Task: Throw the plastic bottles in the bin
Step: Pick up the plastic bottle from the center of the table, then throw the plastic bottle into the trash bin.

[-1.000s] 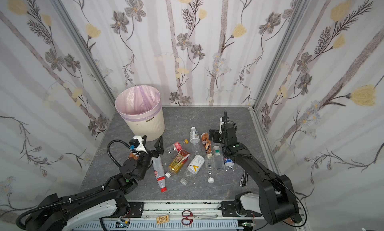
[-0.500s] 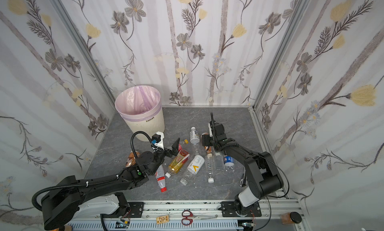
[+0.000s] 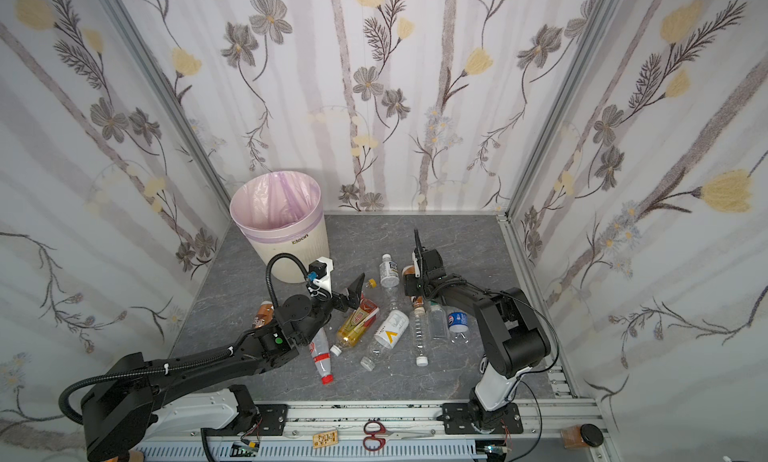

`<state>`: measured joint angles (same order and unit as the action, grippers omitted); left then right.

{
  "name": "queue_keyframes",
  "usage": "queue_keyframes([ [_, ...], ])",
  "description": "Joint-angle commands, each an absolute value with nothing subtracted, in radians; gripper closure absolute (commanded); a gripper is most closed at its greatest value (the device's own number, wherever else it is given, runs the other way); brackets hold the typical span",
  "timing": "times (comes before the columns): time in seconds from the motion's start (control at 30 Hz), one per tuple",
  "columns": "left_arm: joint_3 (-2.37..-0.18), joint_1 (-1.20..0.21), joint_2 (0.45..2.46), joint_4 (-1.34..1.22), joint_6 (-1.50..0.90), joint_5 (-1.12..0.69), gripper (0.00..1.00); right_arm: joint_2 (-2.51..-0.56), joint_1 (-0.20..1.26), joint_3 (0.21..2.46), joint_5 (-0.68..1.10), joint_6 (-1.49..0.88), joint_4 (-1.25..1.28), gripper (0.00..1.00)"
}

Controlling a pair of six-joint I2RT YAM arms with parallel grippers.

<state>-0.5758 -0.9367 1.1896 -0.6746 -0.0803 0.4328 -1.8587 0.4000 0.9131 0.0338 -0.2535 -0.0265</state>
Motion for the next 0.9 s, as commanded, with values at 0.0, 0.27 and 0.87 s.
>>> queue_keyframes([
  [0.0,-0.620,-0.937,1.190,-0.573,-0.117,0.410,0.00,-1.881,0.401,0.937,0.014,-0.256,-0.009,0.43],
  [0.27,-0.668,-0.933,1.179,-0.467,-0.145,0.407,0.00,-1.844,0.399,0.970,0.006,-0.270,-0.013,0.65],
  [0.87,-0.772,-0.779,0.926,-0.258,-0.325,0.341,0.00,-1.419,0.456,1.465,0.067,-0.418,0.139,0.63],
])
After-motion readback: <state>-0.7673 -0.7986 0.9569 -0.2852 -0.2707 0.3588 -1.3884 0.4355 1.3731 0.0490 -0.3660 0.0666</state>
